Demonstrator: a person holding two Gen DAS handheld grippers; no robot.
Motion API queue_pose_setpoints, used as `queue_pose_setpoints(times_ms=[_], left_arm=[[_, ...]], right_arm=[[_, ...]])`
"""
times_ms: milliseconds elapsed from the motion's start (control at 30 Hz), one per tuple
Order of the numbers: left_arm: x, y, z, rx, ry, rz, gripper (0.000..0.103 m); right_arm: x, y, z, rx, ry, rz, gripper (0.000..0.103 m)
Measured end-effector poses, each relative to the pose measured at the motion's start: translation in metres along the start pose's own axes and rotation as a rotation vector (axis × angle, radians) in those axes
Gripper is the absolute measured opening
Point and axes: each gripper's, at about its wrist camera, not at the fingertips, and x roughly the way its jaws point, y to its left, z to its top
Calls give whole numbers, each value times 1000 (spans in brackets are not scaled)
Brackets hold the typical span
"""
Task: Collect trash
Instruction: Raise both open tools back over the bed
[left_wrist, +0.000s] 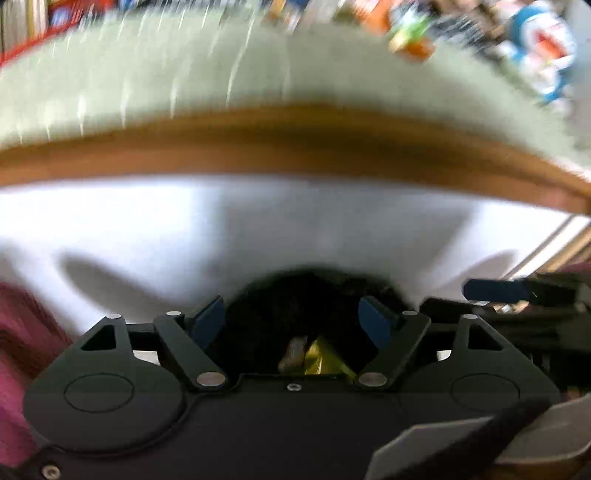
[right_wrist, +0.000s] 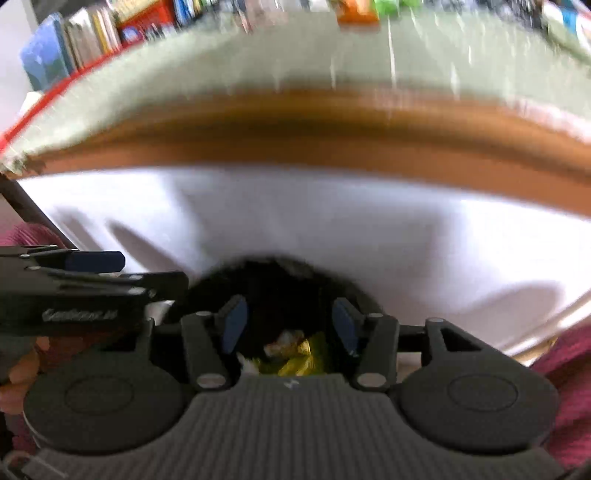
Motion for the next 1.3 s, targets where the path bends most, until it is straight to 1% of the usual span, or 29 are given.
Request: queue_pose_setpoints(times_ms=[100, 233, 333, 467, 567, 633, 733, 833, 933, 1067, 1167, 1233, 1300], left_arm=[[-34, 0, 19, 53, -121, -43, 85], [-56, -1, 52, 72, -251, -62, 90], [-58, 0, 80, 40, -307, -42, 90], [-45, 11, 119, -55, -358, -66, 90], [-25, 18, 152, -116, -377, -56, 90], [-15, 18, 170, -124, -387, -45, 90], [-2, 9, 192, -100, -432, -27, 90], [13, -6, 212, -51, -470, -2, 90], [31, -18, 227, -33, -463, 11, 90], [58, -24, 242, -54, -428, 12, 88], [73, -25, 248, -65, -418, 5, 83], [81, -27, 251, -66, -416, -11, 72], [85, -28, 250, -62, -425, -34, 68]], right_arm=[[-28, 1, 21, -33, -93, 18, 69], [-51, -3, 48, -74, -215, -17, 73], [-52, -8, 65, -80, -270, -68, 73], [-40, -22, 88, -75, -312, -125, 75], [-26, -32, 106, -67, -322, -165, 76], [-17, -39, 114, -53, -326, -177, 77], [1, -48, 132, -28, -318, -178, 77], [16, -56, 146, -8, -306, -174, 77], [32, -60, 157, -12, -292, -172, 77], [50, -62, 165, -22, -275, -169, 82], [60, -63, 170, -22, -264, -166, 82], [63, -61, 173, -28, -264, -171, 82], [64, -61, 175, -32, -264, -161, 82]])
